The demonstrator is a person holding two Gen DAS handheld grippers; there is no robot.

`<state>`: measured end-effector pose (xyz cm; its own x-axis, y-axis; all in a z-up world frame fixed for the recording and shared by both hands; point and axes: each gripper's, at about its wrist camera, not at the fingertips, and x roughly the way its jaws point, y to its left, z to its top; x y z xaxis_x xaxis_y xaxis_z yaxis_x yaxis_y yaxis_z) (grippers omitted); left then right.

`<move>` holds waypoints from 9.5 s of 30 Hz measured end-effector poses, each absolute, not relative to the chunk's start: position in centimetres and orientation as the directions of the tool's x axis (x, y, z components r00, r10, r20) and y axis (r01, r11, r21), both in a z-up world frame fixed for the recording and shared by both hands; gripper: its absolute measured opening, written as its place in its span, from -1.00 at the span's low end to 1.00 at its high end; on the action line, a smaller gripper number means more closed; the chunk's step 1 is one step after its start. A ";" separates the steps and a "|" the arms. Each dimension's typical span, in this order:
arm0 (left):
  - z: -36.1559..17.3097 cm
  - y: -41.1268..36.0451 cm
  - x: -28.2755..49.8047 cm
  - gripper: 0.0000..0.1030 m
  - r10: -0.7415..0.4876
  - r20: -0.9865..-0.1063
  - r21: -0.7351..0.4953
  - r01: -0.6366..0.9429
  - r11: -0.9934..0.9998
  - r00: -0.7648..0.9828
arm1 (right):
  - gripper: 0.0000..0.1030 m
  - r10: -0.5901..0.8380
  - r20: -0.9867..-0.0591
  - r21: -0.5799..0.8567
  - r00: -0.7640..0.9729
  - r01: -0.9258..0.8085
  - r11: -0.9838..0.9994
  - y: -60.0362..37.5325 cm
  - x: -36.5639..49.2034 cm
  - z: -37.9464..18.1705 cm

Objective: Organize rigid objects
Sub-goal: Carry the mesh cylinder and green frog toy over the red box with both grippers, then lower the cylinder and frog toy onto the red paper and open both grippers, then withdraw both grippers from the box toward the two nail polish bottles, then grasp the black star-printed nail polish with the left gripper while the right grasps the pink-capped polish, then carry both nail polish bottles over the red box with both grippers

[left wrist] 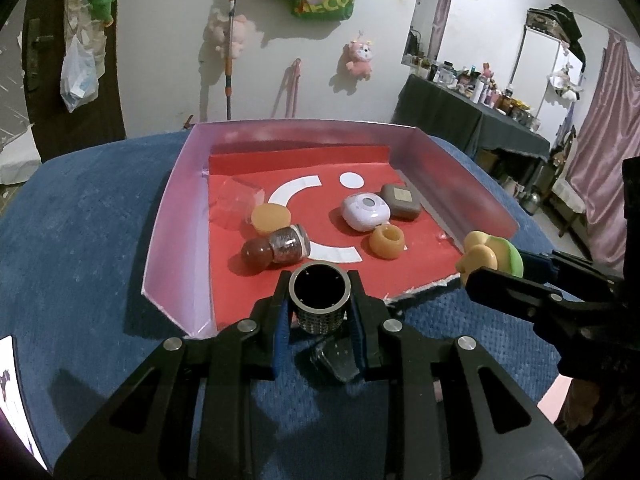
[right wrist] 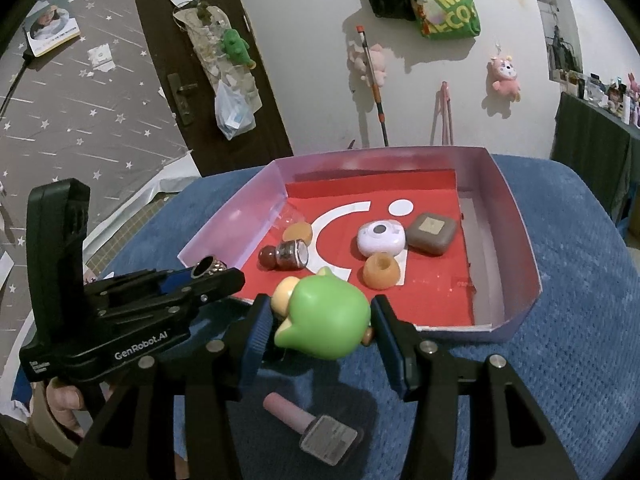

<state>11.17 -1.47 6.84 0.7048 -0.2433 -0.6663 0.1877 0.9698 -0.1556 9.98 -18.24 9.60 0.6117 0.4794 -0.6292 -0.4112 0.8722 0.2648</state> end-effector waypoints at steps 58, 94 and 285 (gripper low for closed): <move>1.8 -1.0 20.2 -0.53 -0.255 -0.776 -0.214 0.139 0.967 0.577 | 0.05 0.338 -0.783 0.192 0.522 -0.314 0.930 -16.6 21.2 3.6; 2.4 -1.3 19.4 -0.52 -0.204 -0.790 -0.151 0.138 0.979 0.578 | 0.20 0.349 -0.759 0.197 0.549 -0.318 0.928 -17.1 19.6 5.0; 0.7 -6.4 9.8 0.55 -0.146 -0.780 -0.076 0.139 0.987 0.609 | -0.10 0.366 -0.613 0.003 0.701 -0.461 0.888 -17.3 3.4 1.2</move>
